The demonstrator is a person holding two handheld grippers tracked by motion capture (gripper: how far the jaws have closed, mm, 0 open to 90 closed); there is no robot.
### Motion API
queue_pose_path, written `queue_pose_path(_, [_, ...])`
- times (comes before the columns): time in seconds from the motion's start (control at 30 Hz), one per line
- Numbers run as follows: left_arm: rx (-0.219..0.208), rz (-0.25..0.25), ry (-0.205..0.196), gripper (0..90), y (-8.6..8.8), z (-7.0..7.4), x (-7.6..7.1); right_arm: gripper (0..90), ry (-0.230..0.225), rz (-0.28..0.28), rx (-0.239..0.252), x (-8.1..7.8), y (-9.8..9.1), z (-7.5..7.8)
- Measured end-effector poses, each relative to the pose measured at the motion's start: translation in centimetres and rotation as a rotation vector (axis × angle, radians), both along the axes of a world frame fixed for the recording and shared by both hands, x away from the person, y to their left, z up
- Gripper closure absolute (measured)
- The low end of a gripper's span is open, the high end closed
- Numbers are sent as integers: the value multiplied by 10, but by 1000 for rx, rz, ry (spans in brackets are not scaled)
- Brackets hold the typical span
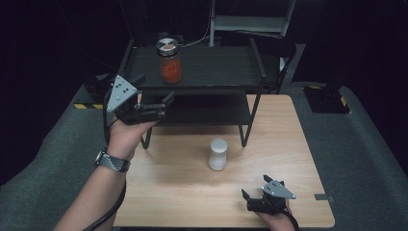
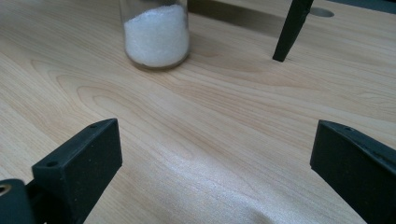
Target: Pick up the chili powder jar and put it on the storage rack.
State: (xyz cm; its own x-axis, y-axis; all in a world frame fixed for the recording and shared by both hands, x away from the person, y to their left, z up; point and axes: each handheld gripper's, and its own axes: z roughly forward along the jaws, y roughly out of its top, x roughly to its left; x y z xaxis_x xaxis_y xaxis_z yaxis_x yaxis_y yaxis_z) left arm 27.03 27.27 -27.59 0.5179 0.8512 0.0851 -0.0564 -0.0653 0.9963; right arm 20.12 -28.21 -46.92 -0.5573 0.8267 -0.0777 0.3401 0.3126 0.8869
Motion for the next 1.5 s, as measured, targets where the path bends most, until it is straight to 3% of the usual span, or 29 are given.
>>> queue_pose_path(0.57, [7,-36,22,4,6,-48,-20,19,-3,-1,-6,-1,1,0])
queue_pose_path(1.13, [41,-69,100,4,8,-110,-46,19,-6,0,-15,-1,3,0])
queue_pose_path(1.33, [42,-73,145,4,7,-128,-54,19,0,2,-10,0,2,1])
queue_pose_path(1.37, [55,-72,149,4,7,-136,-56,19,-2,2,-11,0,2,0])
queue_pose_path(1.5, [44,-77,190,4,9,-153,-60,19,-4,2,-16,-1,2,0])
